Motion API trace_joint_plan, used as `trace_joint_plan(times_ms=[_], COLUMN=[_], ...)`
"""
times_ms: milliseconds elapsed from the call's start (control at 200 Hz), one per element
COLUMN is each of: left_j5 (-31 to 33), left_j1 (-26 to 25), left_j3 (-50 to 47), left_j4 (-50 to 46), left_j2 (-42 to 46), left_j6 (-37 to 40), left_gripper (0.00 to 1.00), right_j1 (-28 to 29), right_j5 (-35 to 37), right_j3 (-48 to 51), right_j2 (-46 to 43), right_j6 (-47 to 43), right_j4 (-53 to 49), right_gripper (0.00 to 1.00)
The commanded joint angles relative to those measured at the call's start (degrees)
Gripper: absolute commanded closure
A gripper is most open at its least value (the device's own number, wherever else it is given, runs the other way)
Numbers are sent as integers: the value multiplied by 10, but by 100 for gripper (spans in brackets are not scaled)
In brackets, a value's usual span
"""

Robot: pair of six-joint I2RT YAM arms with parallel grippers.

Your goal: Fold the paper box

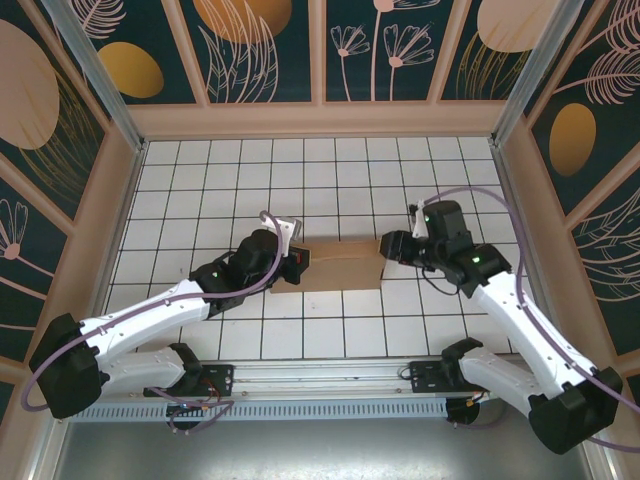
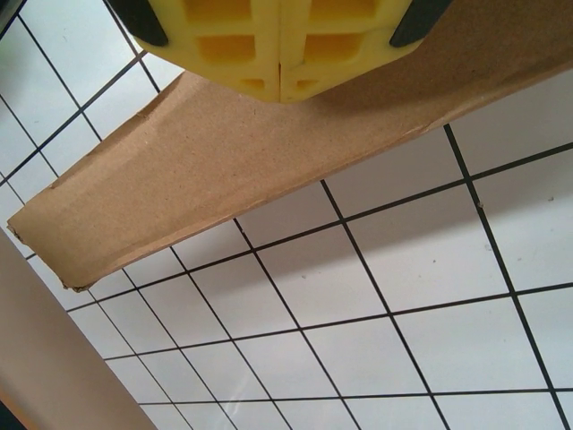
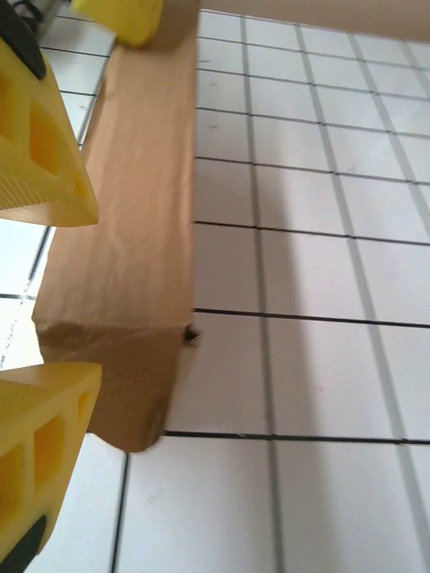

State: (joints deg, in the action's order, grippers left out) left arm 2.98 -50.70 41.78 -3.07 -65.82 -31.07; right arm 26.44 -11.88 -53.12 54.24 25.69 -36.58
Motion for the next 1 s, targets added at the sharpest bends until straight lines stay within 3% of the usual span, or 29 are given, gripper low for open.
trace_joint_plan(times_ms=[0,90,275,450,946,996], left_j5=[-25,-25,-27,-24,-19,-13], left_j1=[-3,-3,-2,-3,-2,-2], left_j3=[-20,-21,-19,-20,-13,-5], left_j4=[-33,-32,-34,-39,-38,-41], left_j2=[-10,-7,-3,7,-1,-1], left_j6=[7,7,5,2,-8,-10], left_gripper=[100,100,100,100,100,92], right_j1=[17,64,109,140,146,146], right_j5=[40,13,-33,-21,-7,0], right_j3=[-80,-101,-101,-93,12,17], right_j2=[18,62,125,164,158,161], right_j6=[-53,-57,-29,-4,1,1], right_j4=[-56,-40,49,77,109,108], right_gripper=[57,66,100,100,100,100])
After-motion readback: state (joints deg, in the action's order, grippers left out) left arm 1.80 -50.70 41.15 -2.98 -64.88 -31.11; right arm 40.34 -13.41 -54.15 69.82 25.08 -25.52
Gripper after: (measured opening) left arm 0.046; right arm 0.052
